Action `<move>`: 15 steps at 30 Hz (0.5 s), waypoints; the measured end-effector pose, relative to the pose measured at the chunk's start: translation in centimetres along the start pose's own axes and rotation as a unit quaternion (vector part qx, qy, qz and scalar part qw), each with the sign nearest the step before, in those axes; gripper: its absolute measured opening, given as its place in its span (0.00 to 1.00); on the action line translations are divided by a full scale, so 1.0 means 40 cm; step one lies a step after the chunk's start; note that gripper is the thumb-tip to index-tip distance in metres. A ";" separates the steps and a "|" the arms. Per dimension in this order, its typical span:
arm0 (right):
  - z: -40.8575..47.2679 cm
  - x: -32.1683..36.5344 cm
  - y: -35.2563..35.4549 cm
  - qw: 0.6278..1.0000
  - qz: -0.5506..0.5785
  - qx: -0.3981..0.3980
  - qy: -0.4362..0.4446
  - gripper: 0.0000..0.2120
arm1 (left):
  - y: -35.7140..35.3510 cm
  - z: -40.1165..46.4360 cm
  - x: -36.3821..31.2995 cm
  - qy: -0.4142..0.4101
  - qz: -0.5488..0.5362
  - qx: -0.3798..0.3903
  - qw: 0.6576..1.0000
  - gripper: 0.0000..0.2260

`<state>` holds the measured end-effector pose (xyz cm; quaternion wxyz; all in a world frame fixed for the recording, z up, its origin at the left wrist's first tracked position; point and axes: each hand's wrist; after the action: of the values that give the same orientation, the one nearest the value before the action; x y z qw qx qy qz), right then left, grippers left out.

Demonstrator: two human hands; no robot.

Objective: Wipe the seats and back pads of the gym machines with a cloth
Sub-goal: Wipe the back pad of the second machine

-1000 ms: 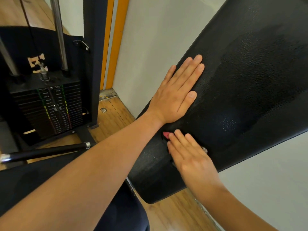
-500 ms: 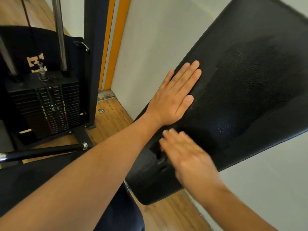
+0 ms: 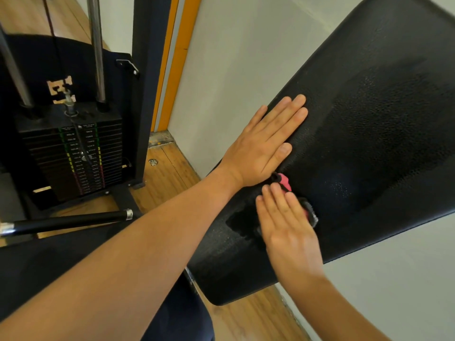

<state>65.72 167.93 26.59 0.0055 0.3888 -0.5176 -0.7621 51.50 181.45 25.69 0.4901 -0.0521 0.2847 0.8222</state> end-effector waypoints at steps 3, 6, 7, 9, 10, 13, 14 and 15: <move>0.007 0.026 -0.011 0.999 0.018 0.030 0.033 0.23 | -0.004 0.000 0.001 -0.001 0.014 -0.004 1.000 0.25; 0.001 0.038 -0.014 0.995 0.046 0.070 0.061 0.26 | -0.003 -0.001 0.001 -0.006 0.028 -0.004 1.000 0.25; 0.002 0.039 -0.010 0.993 0.057 0.082 0.058 0.29 | -0.001 -0.001 -0.001 -0.006 0.031 -0.002 1.000 0.25; 0.006 0.037 0.004 0.992 0.068 0.087 0.055 0.30 | 0.005 -0.001 -0.007 0.003 0.032 0.006 0.999 0.25; 0.007 0.034 0.014 0.992 0.071 0.084 0.055 0.29 | 0.008 -0.001 -0.010 0.009 0.030 0.010 0.999 0.25; 0.004 0.009 0.050 0.996 0.056 0.048 0.051 0.24 | 0.020 -0.022 -0.004 0.025 0.012 0.029 0.999 0.25; 0.003 -0.004 0.063 0.997 0.049 0.038 0.048 0.23 | 0.027 -0.044 0.006 0.034 0.010 0.036 0.999 0.25; 0.001 -0.020 0.072 0.997 0.041 0.035 0.048 0.24 | 0.031 -0.074 0.021 0.048 0.014 0.042 0.998 0.25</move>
<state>65.10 166.94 29.35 0.0477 0.4034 -0.5581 -0.7235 49.45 180.09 23.43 0.4660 -0.0672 0.3433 0.8127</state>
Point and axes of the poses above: each hand's wrist, its own z-axis towards the middle knuckle, its own y-axis out of the back of the hand, x = y × z, and after that the axes turned 1 degree about -y, right-handed
